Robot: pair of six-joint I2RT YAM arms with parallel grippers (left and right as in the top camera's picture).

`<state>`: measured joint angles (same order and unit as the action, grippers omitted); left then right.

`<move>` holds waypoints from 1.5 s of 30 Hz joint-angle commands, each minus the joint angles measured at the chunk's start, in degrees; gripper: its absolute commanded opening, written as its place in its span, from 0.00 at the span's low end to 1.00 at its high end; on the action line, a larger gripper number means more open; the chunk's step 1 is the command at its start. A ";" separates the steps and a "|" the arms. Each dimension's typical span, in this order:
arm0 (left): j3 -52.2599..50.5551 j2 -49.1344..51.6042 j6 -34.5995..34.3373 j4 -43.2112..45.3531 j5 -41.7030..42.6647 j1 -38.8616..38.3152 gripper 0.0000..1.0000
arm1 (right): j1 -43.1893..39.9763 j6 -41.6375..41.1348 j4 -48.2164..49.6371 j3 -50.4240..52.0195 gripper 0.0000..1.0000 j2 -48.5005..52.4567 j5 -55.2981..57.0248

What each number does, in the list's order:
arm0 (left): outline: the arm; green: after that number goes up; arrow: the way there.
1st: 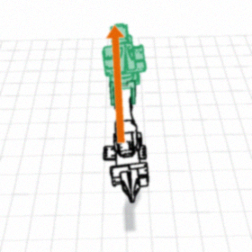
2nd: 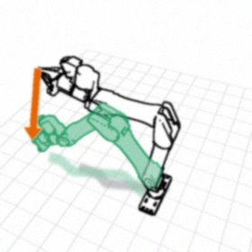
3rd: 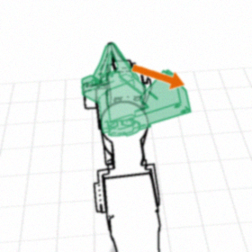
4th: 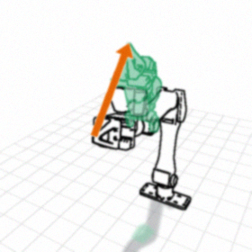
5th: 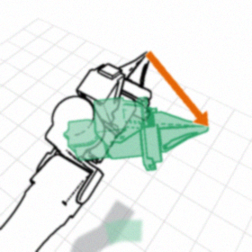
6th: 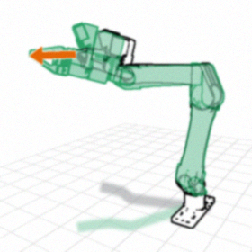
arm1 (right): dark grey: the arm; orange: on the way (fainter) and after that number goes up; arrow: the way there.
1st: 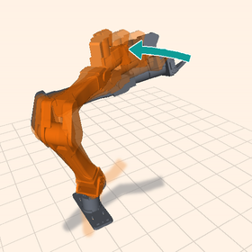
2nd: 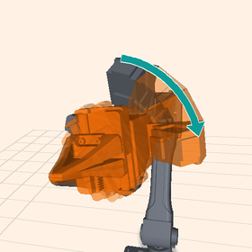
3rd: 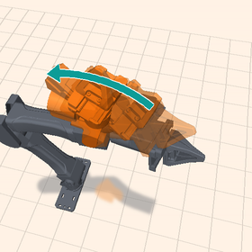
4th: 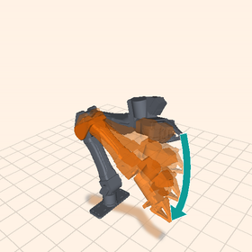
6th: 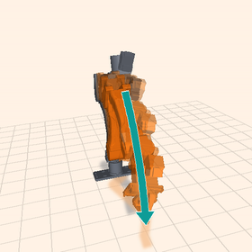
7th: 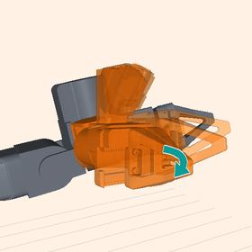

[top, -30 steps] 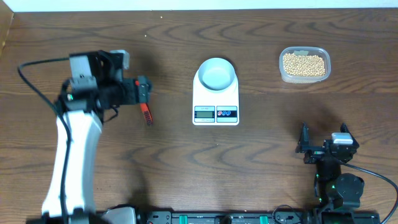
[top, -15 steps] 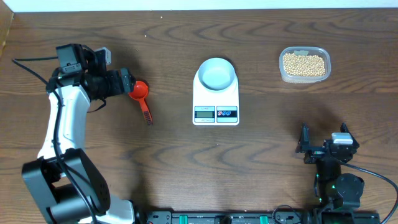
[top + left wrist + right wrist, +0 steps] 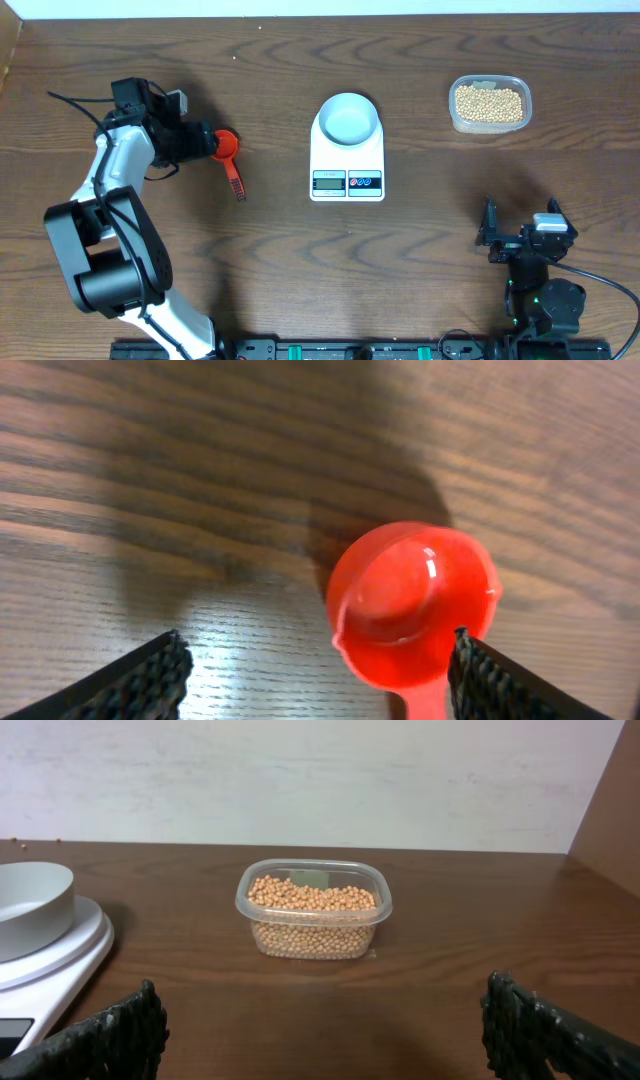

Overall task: Scoop item into bowl and weigh 50g on scale
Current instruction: 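Reach the left gripper over the red scoop and grasp its handle, then lift the red scoop with the left gripper toward the scale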

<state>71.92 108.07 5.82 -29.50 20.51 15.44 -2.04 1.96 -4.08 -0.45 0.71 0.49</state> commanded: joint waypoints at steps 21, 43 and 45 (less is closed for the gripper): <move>1.05 7.76 -0.63 2.64 -1.09 -1.18 0.56 | 0.37 0.46 -0.22 0.13 0.99 -0.33 0.44; 1.09 7.93 -7.56 4.85 -1.01 -1.49 0.07 | 0.37 0.46 -0.22 0.13 0.99 -0.33 0.44; 1.09 6.29 -8.92 5.42 0.35 -1.51 0.07 | 0.37 0.46 -0.22 0.13 0.99 -0.33 0.46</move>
<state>72.60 115.18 0.89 -24.75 19.57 14.13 -2.04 1.98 -4.08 -0.45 0.71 0.49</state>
